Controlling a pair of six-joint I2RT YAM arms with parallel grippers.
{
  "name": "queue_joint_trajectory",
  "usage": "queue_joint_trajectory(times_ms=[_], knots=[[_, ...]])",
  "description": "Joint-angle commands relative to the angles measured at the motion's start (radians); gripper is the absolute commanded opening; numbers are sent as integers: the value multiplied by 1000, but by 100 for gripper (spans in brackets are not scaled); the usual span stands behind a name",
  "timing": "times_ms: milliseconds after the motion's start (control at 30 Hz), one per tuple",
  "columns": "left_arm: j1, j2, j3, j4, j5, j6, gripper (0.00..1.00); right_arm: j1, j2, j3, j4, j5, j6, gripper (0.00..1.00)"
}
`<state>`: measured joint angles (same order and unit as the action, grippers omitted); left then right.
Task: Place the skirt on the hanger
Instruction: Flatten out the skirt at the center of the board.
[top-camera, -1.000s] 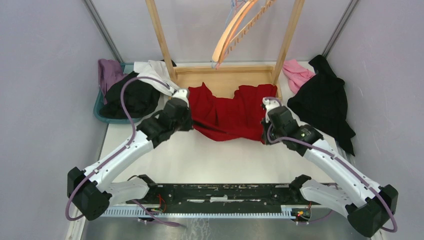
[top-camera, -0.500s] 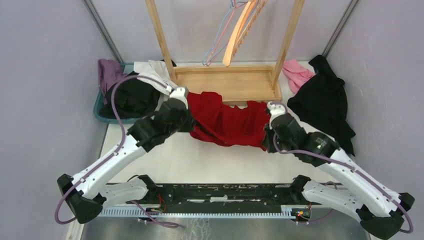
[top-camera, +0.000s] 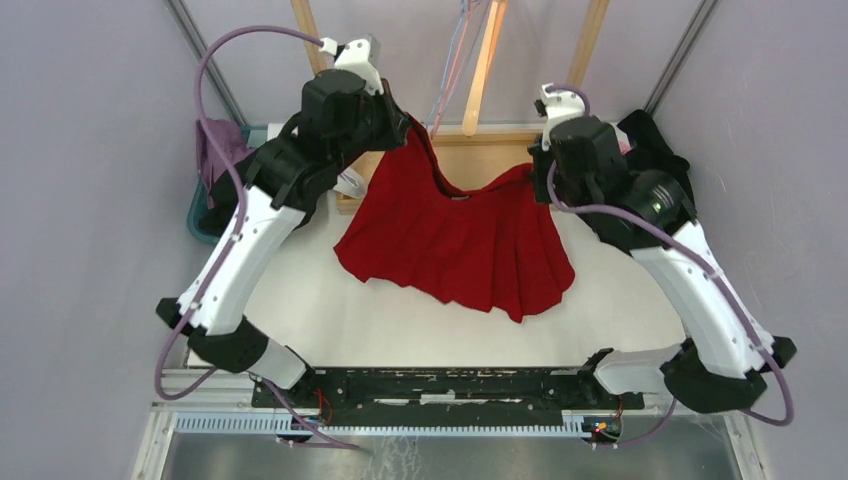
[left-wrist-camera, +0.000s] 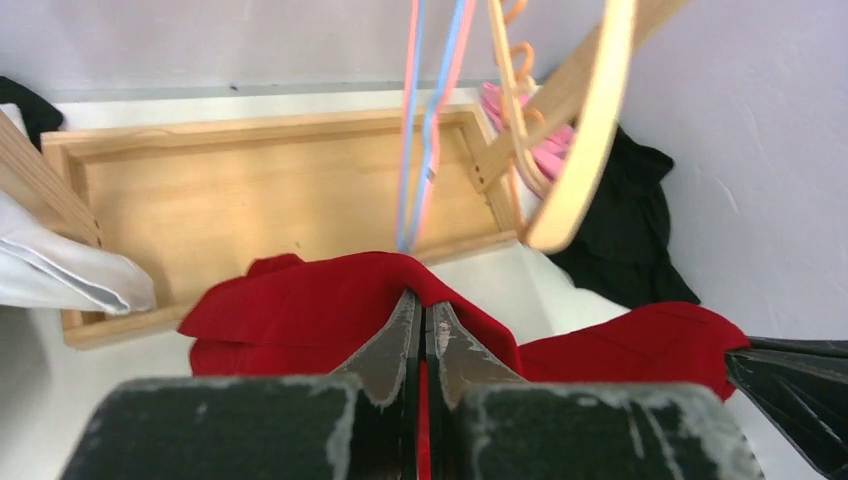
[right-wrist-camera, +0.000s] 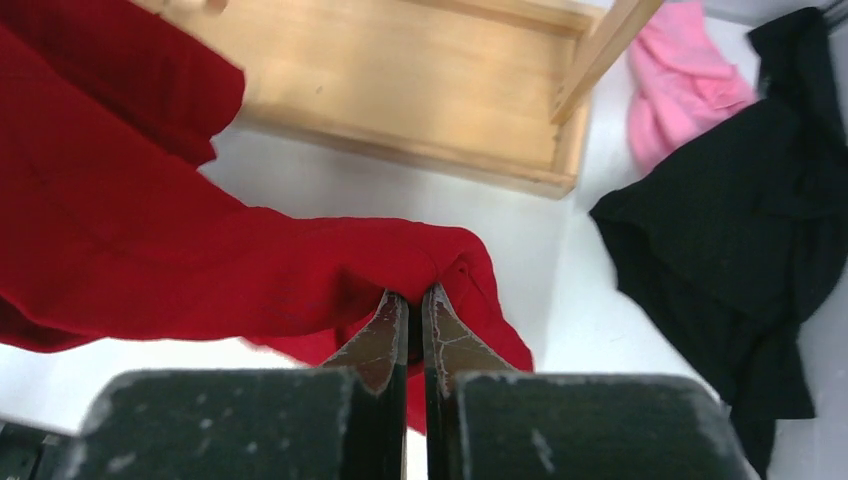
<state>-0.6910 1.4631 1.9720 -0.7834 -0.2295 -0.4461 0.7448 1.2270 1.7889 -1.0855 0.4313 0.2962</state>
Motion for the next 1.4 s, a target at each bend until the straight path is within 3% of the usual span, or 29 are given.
queue_joint_trajectory(times_ms=[0,267,467,667,1367], knots=[[84,113,187,-14,63,80,3,-127,136,175,34,-19,-99,1],[259,302,480,30,205,69,3,-315,404,507,58,-165,-131,1],[349,359,519,252,337,-28,3,-370,537,728,144,-254,-124,1],[349,401,495,375,369,-26,3,-382,547,679,290,-239,-134,1],[359,481,514,617,362,4,3,-442,672,743,500,-229,-114,1]])
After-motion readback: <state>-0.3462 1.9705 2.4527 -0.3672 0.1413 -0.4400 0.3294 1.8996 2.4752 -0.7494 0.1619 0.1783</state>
